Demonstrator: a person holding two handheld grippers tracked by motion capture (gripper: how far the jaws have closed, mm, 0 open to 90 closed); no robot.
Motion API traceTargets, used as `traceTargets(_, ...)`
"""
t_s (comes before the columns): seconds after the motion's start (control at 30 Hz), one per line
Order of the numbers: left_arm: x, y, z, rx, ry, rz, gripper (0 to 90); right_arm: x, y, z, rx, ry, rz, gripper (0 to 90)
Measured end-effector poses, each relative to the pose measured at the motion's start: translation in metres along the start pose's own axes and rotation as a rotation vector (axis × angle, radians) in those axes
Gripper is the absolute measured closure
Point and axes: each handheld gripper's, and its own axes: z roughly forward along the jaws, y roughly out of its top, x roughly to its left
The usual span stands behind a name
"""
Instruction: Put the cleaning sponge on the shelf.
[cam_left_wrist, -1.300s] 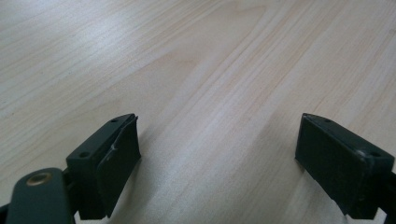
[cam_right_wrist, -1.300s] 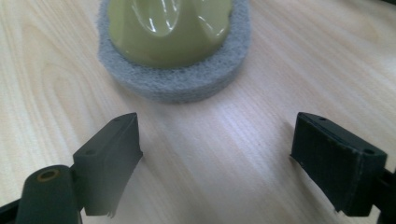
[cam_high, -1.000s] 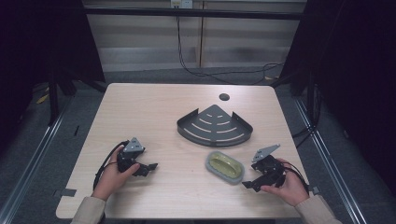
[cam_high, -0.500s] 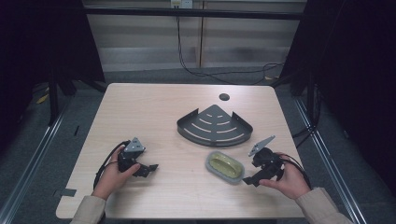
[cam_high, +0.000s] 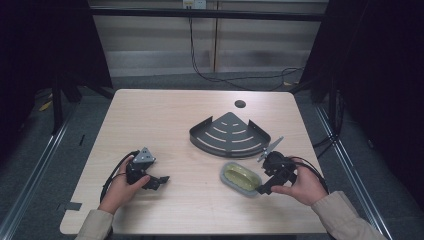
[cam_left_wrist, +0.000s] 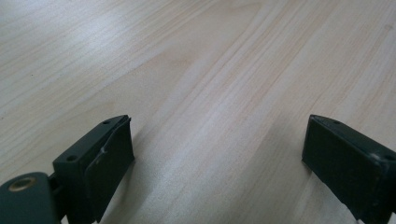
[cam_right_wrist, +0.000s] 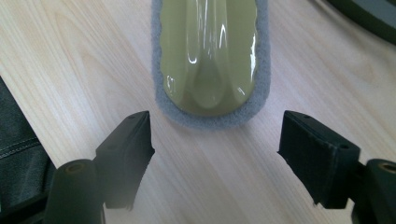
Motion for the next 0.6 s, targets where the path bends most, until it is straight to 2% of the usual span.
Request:
traceTargets(0.33, 0.0, 0.0, 0.0, 0.0, 0.0, 0.0, 8.2, 0.001, 0.02, -0.001, 0.055, 0.019, 0.035, 33.3)
traceTargets(0.6, 0.0, 0.0, 0.0, 0.0, 0.0, 0.0, 8.2, 0.001, 0.031, 0.006, 0.078, 0.009, 0.007, 38.6)
